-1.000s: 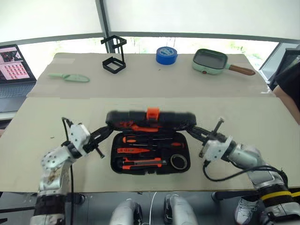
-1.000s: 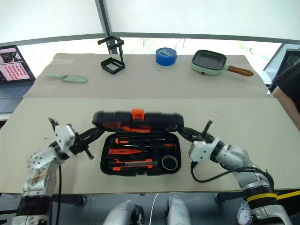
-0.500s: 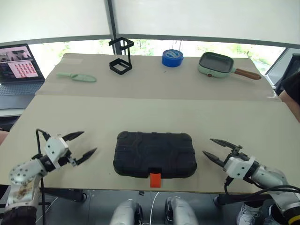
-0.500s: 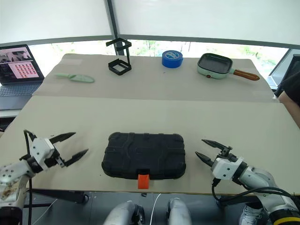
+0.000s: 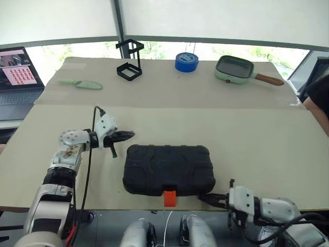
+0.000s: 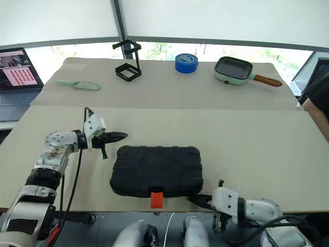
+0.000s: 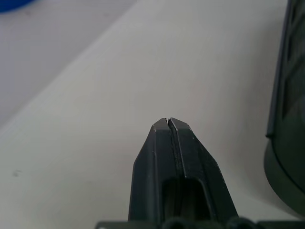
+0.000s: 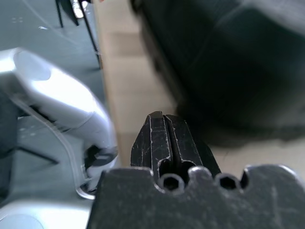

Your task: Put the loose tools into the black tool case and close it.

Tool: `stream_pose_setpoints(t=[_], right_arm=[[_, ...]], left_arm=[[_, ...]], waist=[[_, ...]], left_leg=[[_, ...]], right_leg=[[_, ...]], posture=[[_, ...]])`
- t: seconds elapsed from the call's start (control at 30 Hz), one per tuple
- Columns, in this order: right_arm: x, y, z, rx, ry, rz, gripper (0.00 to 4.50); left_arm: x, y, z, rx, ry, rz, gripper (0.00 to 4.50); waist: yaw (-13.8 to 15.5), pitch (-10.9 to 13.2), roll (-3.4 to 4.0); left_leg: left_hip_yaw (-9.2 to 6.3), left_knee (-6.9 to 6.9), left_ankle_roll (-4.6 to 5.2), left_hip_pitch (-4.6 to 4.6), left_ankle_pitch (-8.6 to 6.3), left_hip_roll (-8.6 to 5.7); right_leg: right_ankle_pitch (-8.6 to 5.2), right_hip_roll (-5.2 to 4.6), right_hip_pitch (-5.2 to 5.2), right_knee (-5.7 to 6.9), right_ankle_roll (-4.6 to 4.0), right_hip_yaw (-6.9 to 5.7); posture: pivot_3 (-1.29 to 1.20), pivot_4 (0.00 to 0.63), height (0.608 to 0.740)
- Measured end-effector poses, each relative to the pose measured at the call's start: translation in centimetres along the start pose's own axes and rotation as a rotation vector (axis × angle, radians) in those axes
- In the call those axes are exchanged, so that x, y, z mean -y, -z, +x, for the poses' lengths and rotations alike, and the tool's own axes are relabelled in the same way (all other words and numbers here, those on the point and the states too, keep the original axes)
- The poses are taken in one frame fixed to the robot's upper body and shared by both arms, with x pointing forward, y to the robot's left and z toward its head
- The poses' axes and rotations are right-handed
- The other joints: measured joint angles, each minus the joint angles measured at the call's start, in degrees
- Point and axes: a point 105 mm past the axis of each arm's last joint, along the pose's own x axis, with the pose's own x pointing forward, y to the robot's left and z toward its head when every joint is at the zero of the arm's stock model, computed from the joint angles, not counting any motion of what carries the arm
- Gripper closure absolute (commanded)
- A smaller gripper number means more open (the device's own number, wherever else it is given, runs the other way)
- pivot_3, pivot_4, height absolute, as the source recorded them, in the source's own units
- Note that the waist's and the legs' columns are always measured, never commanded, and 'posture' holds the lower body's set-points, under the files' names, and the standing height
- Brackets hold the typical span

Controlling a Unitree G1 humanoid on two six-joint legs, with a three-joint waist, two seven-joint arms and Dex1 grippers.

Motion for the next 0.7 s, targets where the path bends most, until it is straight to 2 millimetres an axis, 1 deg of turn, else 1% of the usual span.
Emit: stream_pose_setpoints(t=[0.1, 0.23, 0.37, 0.47, 0.5, 0.53, 0.63, 0.7], right_arm=[[1.0, -0.5, 1.3, 0.008, 0.021, -0.034, 4.50], [3.3, -0.6, 2.6, 0.000, 0.099, -0.066, 4.50], [7.3, -0.3, 4.1, -0.004, 0.245, -0.060, 4.50], [10.1, -0.2, 5.0, 0.011, 0.361, -0.035, 4.50], [11.3, -0.1, 5.1, 0.016, 0.418, -0.023, 4.50], [12.1, 0.0, 4.9, 0.008, 0.444, -0.022, 4.50], [13.2, 0.4, 4.7, -0.016, 0.460, -0.022, 4.50], [13.5, 0.6, 4.5, -0.026, 0.449, -0.020, 4.50]], left_arm=[[0.8, 0.6, 0.1, -0.018, 0.066, -0.038, 4.49], [0.9, 1.4, -0.5, -0.043, 0.066, -0.075, 4.49], [0.6, 2.2, -1.7, -0.020, -0.006, -0.126, 4.49], [0.8, 2.7, -2.3, 0.008, -0.063, -0.150, 4.49], [0.9, 2.8, -2.4, 0.023, -0.087, -0.166, 4.49], [1.0, 2.8, -2.4, 0.037, -0.099, -0.176, 4.49], [1.3, 2.6, -2.9, 0.089, -0.136, -0.202, 4.49], [0.8, 1.3, -3.3, 0.141, -0.157, -0.204, 4.49]], waist=[[0.0, 0.1, -0.10], [-0.1, 0.1, -0.11], [-0.4, 0.1, -0.12], [-0.8, 0.1, -0.12], [-1.0, 0.1, -0.12], [-1.0, 0.1, -0.11], [-1.0, 0.1, -0.10], [-0.9, 0.1, -0.11]], left_leg=[[-0.06, 0.15, 0.00, -0.13, 0.00, 0.03], [-0.15, 0.21, 0.00, -0.23, 0.00, 0.01], [-0.16, 0.21, -0.05, -0.26, 0.03, 0.00], [-0.16, 0.21, -0.06, -0.25, 0.04, -0.01], [-0.16, 0.21, -0.06, -0.23, 0.05, -0.02], [-0.16, 0.21, -0.07, -0.24, 0.05, -0.05], [-0.17, 0.20, -0.08, -0.26, 0.05, -0.03], [-0.20, 0.20, -0.10, -0.30, 0.06, -0.03]], right_leg=[[0.00, 0.03, -0.10, 0.05, -0.01, 0.01], [0.02, -0.18, -0.18, 0.09, -0.02, 0.01], [0.07, -0.20, -0.23, 0.16, -0.12, -0.03], [0.26, -0.19, -0.18, 0.15, -0.43, -0.04], [0.26, -0.21, -0.17, 0.17, -0.43, -0.02], [0.25, -0.21, -0.18, 0.18, -0.41, -0.03], [0.25, -0.19, -0.19, 0.18, -0.44, -0.04], [0.25, -0.15, -0.18, 0.16, -0.45, -0.08]], posture=[[0.00, 0.150, 0.740], [0.00, 0.150, 0.740], [0.00, 0.150, 0.740], [0.00, 0.150, 0.740], [0.00, 0.150, 0.740], [0.00, 0.150, 0.740], [0.00, 0.150, 0.740], [0.00, 0.150, 0.740]])
